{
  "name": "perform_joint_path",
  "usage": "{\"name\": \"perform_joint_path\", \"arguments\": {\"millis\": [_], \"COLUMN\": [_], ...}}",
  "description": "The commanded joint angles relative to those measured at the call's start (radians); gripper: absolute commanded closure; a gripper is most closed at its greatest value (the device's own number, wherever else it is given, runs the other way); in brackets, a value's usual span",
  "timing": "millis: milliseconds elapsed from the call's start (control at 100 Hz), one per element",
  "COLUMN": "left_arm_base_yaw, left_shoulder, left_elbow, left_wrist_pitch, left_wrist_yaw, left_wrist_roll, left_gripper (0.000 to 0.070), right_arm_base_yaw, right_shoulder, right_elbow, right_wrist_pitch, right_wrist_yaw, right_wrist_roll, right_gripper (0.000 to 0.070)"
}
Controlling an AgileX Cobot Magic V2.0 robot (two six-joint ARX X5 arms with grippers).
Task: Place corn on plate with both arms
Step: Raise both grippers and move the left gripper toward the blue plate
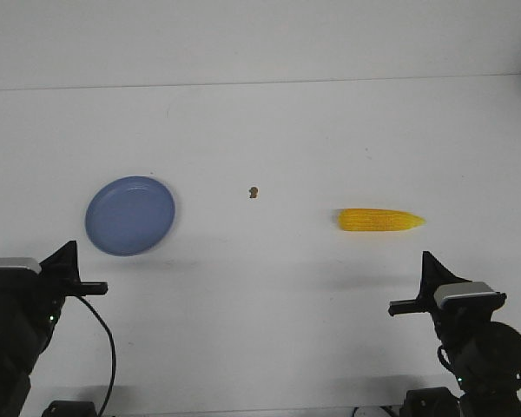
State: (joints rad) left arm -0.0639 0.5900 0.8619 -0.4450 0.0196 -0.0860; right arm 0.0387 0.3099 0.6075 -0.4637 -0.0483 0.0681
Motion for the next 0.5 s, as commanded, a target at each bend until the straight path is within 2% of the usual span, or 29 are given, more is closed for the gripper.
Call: {"name": "perform_joint_path", "arguments": {"millis": [0,140,260,490], "left_arm_base_yaw": [-0.001,-0.001,-0.002,-0.002], "left_shoulder": [0.063,0.166,0.199,0.188], "left_elbow": [0.064,0.15,0.165,0.165], "left_wrist_pitch": [-0.068,-0.175,-0.186,-0.182], "left_wrist_yaw": [-0.004,0.006,0.006,0.006], "left_wrist_roll": [0.018,0.017,0.015,0.015], "left_gripper": [0.0688,0.0688,0.0688,0.0688], "right_arm_base_yaw": [0.0,0.0,0.0,0.001], "right_shoulder": [0.068,0.199,0.288,0.328], "right_elbow": [0.083,0.21,0.272,0.282], "right_wrist_pitch": [-0.072,-0.196,-0.248,-0.236], "right_wrist_yaw": [0.004,0.003,-0.006,-0.007], "right_wrist_roll": [0.01,0.01,0.01,0.015], "right_gripper": [0.0698,0.0698,0.0698,0.0698]}}
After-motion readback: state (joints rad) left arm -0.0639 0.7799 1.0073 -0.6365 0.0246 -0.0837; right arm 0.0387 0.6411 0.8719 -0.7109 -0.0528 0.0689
